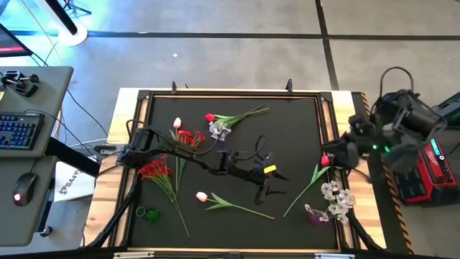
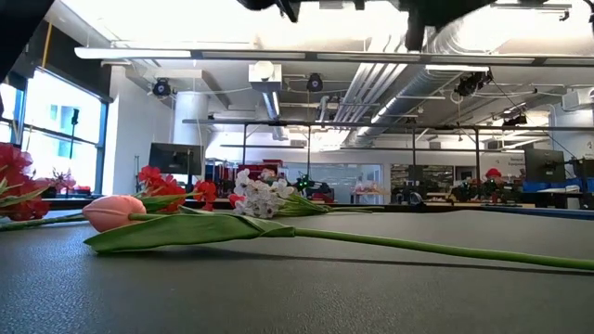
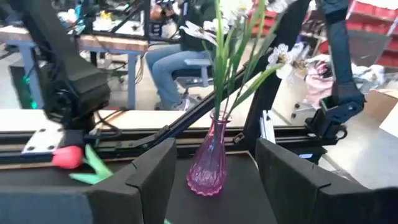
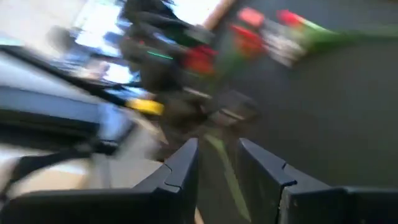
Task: Sort flowers into vase by color
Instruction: Adjust the pink vase
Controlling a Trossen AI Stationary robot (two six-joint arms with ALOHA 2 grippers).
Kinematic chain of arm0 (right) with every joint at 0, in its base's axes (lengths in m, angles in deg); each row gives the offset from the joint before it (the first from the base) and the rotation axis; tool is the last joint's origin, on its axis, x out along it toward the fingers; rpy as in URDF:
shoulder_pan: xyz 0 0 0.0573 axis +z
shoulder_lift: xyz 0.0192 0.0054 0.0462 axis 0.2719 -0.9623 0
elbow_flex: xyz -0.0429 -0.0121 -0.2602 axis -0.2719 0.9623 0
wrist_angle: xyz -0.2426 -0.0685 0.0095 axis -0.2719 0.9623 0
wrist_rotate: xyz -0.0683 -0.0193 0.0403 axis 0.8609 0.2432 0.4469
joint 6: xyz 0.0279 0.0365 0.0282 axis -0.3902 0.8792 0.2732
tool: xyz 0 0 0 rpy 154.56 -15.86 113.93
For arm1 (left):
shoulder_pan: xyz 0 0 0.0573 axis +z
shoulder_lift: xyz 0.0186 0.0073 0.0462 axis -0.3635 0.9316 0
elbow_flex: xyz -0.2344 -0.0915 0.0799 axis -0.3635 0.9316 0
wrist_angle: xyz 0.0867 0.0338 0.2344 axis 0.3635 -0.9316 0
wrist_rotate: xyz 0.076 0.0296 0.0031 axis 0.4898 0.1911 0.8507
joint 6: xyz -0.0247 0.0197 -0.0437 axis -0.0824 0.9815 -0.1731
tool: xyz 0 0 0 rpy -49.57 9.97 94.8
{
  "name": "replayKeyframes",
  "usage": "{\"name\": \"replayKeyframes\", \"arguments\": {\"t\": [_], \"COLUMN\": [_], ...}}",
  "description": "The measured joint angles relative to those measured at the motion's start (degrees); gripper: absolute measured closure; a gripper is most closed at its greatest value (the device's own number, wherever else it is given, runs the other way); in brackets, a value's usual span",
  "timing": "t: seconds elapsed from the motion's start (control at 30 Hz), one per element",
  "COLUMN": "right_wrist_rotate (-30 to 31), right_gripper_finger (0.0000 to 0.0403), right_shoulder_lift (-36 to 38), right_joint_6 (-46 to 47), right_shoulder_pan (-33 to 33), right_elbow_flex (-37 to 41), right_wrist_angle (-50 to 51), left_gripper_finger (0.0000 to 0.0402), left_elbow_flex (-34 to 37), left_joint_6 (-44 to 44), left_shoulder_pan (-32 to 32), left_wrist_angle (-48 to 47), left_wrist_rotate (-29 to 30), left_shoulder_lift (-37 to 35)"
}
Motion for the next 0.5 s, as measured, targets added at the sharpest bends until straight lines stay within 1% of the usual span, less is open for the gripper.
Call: {"name": "replayKeyframes", "arguments": {"t": [0.03,0.07,0.13,0.2,0.27,0.33,0.4,0.5], "right_wrist_rotate": [-4.22,-7.43,-13.28,-20.38,-27.94,-33.62,-39.72,-46.31], "right_gripper_finger": [0.0304,0.0304,0.0304,0.0304,0.0304,0.0304,0.0304,0.0304], "right_shoulder_lift": [0.09,0.94,1.82,1.85,1.52,1.44,1.32,1.48], "right_joint_6": [-1.12,-6.26,-14.26,-17.56,-21.72,-26.78,-29.07,-33.22], "right_shoulder_pan": [-1.55,-3.25,-5.75,-7.01,-7.39,-7.33,-6.91,-6.17], "right_elbow_flex": [-0.22,0.32,1.13,1.81,4.19,7.57,11.51,17.28], "right_wrist_angle": [-0.25,-1.55,-2.7,-1.18,-0.44,-0.58,-0.63,-0.58], "left_gripper_finger": [0.0195,0.0195,0.0195,0.0195,0.0195,0.0195,0.0195,0.0195], "left_elbow_flex": [0.0,-0.02,0.0,-0.02,0.0,0.0,0.04,0.0], "left_joint_6": [0.1,0.54,2.19,4.21,5.87,6.91,7.13,7.29], "left_shoulder_pan": [0.08,0.26,0.32,0.34,0.32,0.3,0.28,0.31], "left_wrist_angle": [-1.89,-2.84,-8.29,-12.25,-17.58,-20.41,-24.35,-27.61], "left_wrist_rotate": [0.3,0.66,0.96,2.27,4.2,5.41,6.41,6.88], "left_shoulder_lift": [-0.91,-1.73,-4.24,-6.04,-8.19,-9.53,-11.09,-12.38]}}
